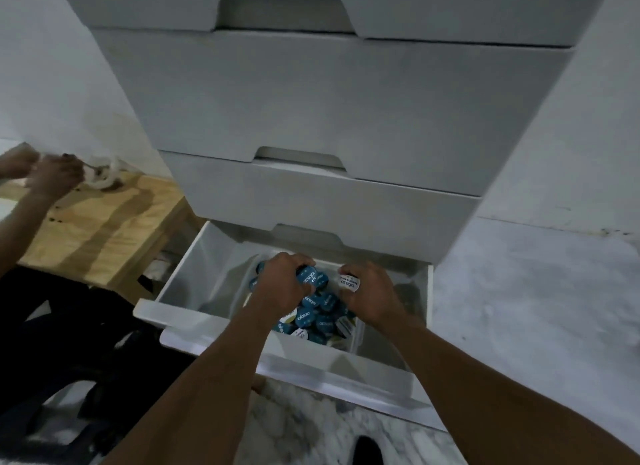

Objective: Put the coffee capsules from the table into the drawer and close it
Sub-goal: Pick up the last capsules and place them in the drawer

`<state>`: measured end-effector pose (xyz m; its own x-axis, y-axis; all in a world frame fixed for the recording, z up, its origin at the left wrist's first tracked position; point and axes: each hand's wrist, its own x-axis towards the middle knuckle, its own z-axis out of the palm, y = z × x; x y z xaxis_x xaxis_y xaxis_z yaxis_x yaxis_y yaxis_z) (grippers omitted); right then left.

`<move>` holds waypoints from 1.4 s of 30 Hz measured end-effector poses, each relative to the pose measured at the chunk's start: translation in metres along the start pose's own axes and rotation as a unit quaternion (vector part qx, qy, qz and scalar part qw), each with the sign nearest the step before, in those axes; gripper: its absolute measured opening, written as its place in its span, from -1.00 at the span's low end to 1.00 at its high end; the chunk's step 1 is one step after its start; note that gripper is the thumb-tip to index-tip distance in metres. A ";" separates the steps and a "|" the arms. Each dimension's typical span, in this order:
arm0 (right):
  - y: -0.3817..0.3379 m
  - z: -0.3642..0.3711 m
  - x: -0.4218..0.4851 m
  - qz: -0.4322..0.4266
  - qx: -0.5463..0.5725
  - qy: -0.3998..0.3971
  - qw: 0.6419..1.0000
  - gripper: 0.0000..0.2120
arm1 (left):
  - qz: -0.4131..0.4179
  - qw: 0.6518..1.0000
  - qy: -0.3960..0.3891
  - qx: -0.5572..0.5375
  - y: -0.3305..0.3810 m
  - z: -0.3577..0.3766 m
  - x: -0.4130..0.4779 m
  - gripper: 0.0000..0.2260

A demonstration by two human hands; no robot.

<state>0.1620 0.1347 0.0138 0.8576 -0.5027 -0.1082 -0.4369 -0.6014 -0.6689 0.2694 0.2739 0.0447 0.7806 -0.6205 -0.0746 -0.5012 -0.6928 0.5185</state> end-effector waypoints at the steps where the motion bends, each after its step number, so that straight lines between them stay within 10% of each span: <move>1: 0.002 0.001 0.002 0.000 -0.007 0.006 1.000 -0.58 | 0.015 1.000 -0.010 -0.001 -0.001 0.003 0.005 -0.59; 16: 0.011 0.015 0.016 0.045 -0.096 0.053 0.993 -0.91 | 0.171 0.975 -0.138 0.013 -0.010 0.036 0.056 -0.57; 42: 0.030 0.019 0.029 -0.003 -0.161 0.012 0.987 -0.53 | 0.188 0.956 -0.156 0.161 -0.014 0.053 0.062 -0.53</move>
<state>0.1787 0.1144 -0.0232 0.8554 -0.5109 -0.0850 -0.4987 -0.7682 -0.4014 0.3050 0.2254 -0.0123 0.3979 -0.8927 -0.2117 -0.8527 -0.4450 0.2736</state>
